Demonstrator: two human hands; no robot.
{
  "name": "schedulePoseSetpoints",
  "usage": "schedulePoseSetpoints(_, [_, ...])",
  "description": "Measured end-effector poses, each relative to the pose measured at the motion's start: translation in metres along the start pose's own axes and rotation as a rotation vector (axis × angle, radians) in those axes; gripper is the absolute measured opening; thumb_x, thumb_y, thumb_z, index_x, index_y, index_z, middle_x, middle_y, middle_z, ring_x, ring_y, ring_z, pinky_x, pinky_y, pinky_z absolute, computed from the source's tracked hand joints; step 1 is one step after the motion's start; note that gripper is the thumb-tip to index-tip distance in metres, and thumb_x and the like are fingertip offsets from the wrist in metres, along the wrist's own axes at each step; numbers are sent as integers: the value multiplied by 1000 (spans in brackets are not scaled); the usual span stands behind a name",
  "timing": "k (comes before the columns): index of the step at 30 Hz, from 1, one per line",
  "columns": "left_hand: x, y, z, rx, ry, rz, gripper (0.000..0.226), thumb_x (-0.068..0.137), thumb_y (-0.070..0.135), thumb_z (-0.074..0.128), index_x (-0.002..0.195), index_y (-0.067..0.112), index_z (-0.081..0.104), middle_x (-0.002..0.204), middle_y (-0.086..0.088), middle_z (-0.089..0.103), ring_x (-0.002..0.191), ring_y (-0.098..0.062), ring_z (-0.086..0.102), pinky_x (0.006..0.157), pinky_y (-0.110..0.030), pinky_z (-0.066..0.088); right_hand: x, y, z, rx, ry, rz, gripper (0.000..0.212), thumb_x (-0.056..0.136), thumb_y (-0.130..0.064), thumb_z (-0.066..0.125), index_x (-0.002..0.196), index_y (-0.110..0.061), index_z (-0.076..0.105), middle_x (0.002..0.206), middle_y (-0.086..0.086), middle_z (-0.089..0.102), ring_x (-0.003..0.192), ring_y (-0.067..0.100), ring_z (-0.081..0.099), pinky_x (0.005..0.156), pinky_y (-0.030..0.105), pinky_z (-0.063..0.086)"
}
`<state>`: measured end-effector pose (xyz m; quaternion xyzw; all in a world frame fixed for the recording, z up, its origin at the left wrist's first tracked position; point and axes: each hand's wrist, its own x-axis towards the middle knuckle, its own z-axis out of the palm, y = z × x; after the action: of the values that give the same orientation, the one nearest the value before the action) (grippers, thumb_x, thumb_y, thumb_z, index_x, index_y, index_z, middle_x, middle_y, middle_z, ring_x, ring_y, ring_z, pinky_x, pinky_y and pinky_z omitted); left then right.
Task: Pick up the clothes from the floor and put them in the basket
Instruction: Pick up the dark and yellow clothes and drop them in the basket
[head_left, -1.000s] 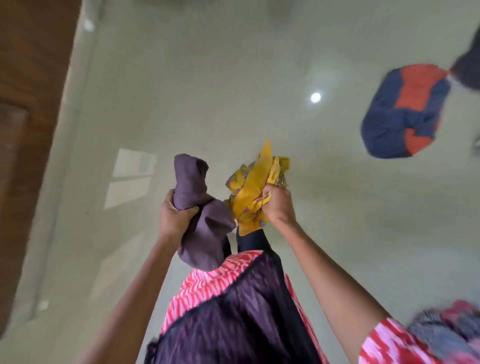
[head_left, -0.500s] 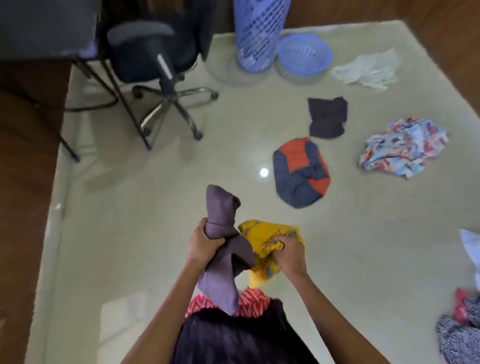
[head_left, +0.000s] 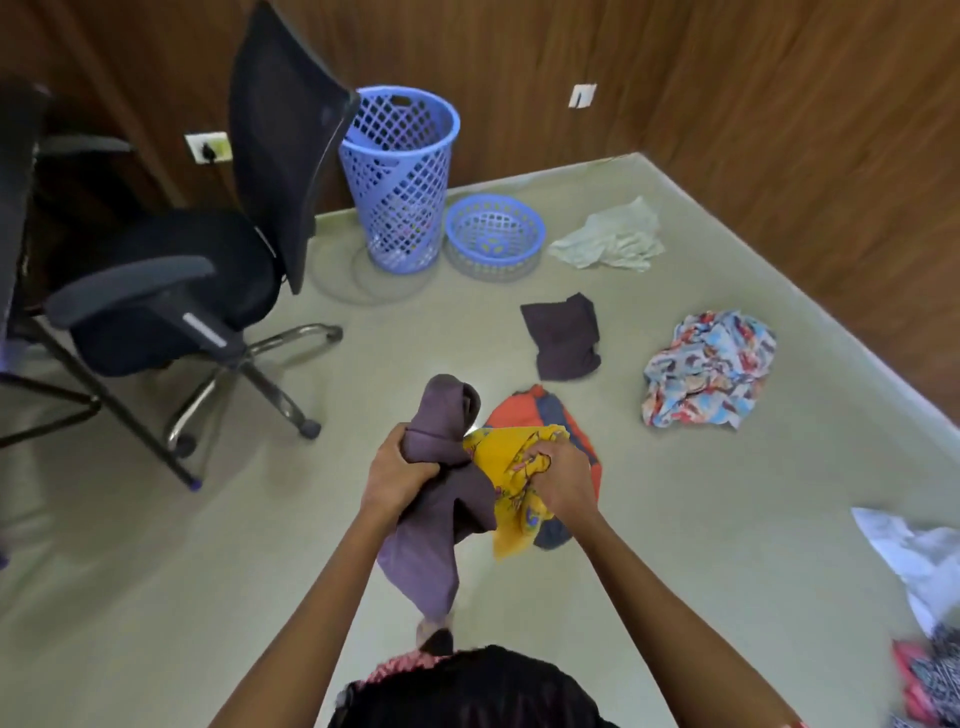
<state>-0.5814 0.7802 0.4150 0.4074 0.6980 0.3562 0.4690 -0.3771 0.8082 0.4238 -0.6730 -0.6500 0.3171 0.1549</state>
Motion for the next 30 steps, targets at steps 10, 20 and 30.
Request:
schedulePoseSetpoints(10, [214, 124, 13, 42, -55, 148, 48, 53, 15, 57, 100, 25, 57, 95, -2, 66, 86, -19, 61, 65, -17, 44, 221, -35, -51, 143, 166, 38, 38, 62, 11, 51, 77, -14, 75, 97, 10, 65, 92, 28, 60, 67, 25, 38])
schedulePoseSetpoints(20, [409, 245, 19, -30, 77, 129, 39, 51, 15, 58, 87, 29, 61, 84, 0, 67, 76, -17, 60, 73, -34, 49, 451, -90, -115, 186, 237, 27, 37, 66, 14, 51, 84, -9, 73, 102, 12, 62, 97, 27, 57, 64, 17, 27])
schedulePoseSetpoints(30, [617, 337, -5, -258, 248, 111, 35, 62, 7, 57, 79, 36, 63, 88, 2, 69, 89, -24, 65, 84, -43, 55, 668, -180, -137, 195, 294, -119, 44, 61, 18, 45, 78, -13, 71, 95, 8, 57, 96, 29, 57, 71, 28, 43])
